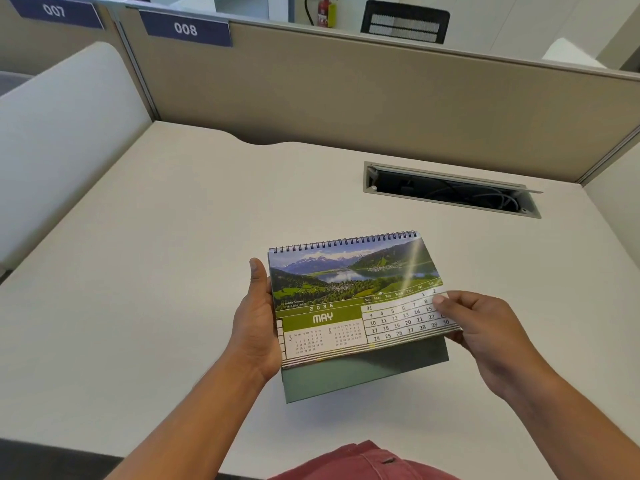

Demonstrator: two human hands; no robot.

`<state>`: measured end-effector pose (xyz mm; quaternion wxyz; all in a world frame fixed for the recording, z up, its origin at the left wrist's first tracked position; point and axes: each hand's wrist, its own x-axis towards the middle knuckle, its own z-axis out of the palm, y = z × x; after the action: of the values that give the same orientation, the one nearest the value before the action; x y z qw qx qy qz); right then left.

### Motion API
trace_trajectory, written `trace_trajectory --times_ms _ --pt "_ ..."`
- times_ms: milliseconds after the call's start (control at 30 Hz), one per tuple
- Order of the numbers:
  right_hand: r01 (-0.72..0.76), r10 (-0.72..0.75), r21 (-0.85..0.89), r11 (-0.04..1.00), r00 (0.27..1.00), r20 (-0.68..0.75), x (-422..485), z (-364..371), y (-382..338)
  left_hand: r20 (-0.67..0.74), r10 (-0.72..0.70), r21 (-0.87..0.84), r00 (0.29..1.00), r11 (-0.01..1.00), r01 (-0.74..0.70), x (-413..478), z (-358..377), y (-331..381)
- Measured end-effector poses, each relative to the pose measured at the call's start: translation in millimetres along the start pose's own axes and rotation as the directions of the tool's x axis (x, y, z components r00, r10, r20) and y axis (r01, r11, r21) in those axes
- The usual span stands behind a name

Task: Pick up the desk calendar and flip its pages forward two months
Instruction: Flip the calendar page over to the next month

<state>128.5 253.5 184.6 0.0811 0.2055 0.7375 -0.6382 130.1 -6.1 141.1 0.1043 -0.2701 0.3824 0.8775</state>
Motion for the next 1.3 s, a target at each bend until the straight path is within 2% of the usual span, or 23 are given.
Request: trace_trajectory --times_ms 433,567,667,833,967,1033,1100,1167,1200,1300 --pt "-0.128 0.114 0.148 0.981 0.989 0.100 1 -1 -21 0.058 -0.003 0.025 0.998 1.000 0.001 -4 -1 4" --pt "-0.219 0.173 0.415 0.883 0.974 0.146 8 -4 -42 0.097 0.003 0.051 0.995 0.999 -0.008 -4 -2 4" --pt "-0.240 0.117 0.565 0.790 0.962 0.246 13 -8 -57 0.127 -0.006 0.068 0.992 0.998 -0.003 -7 -2 3" --pt "-0.192 0.031 0.615 0.765 0.964 0.263 17 -5 -69 0.126 0.014 0.120 0.992 0.992 -0.029 -9 0 1" --pt "-0.207 0.061 0.513 0.833 0.956 0.286 21 -1 -68 0.101 0.041 0.164 0.994 0.985 -0.057 -10 0 2" --pt "-0.202 0.095 0.361 0.910 0.951 0.293 22 1 -68 0.117 0.056 0.168 0.992 0.983 -0.076 -11 0 3" --pt "-0.093 0.069 0.128 0.987 0.980 0.185 25 3 -64 0.135 0.074 0.164 0.988 0.982 -0.096 -13 1 4" --pt "0.022 -0.020 -0.081 0.996 1.000 0.019 29 3 -59 0.133 0.092 0.160 0.987 0.981 -0.113 -15 3 6" --pt "0.025 -0.030 -0.143 0.989 0.999 -0.031 31 2 -56 0.129 0.104 0.164 0.986 0.979 -0.124 -15 3 7" --pt "-0.100 0.102 -0.236 0.967 0.995 -0.004 35 0 -46 0.119 0.134 0.169 0.984 0.974 -0.153 -16 4 9"
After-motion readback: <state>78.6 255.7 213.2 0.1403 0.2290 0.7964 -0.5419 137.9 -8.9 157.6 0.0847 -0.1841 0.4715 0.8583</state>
